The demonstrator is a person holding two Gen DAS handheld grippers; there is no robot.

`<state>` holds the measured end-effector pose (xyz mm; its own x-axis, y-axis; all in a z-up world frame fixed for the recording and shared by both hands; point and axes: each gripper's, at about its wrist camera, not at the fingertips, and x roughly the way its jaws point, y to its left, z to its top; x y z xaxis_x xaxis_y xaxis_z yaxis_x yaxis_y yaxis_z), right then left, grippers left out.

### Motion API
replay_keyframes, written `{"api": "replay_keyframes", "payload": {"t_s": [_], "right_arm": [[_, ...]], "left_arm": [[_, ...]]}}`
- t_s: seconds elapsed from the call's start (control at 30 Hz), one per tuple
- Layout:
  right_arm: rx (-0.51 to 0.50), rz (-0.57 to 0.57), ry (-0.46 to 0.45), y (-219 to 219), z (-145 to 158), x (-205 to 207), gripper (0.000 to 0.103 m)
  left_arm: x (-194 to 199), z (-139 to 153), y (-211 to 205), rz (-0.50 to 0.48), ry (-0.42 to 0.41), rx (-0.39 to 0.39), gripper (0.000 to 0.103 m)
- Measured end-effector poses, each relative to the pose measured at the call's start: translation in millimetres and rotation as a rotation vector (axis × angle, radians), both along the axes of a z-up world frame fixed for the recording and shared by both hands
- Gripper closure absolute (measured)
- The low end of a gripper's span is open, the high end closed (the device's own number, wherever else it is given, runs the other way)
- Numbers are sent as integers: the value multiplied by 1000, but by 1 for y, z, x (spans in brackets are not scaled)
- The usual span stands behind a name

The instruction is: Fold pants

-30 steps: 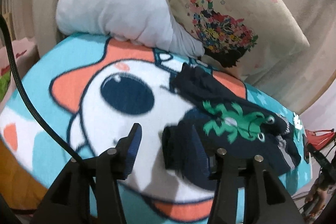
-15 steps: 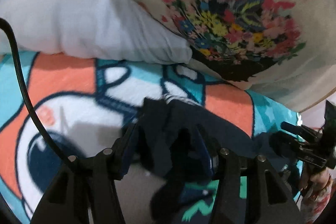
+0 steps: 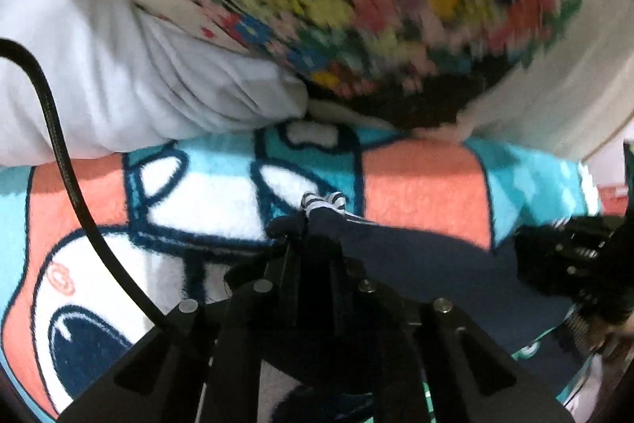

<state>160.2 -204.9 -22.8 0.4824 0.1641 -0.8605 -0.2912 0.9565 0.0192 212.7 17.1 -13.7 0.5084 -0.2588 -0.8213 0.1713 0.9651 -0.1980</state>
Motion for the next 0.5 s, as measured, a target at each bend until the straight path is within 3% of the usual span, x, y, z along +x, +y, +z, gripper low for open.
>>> {"api": "replay_keyframes", "payload": {"t_s": [0.2, 0.37, 0.5], "right_arm": [[85, -111, -174, -20, 51, -15, 100], [128, -145, -316, -36, 88, -62, 100], [102, -96, -285, -35, 78, -89, 100]], "left_arm": [[-24, 41, 15, 49, -128, -36, 93], [-69, 71, 18, 39, -255, -56, 93], [-107, 74, 18, 6, -300, -67, 93]]}}
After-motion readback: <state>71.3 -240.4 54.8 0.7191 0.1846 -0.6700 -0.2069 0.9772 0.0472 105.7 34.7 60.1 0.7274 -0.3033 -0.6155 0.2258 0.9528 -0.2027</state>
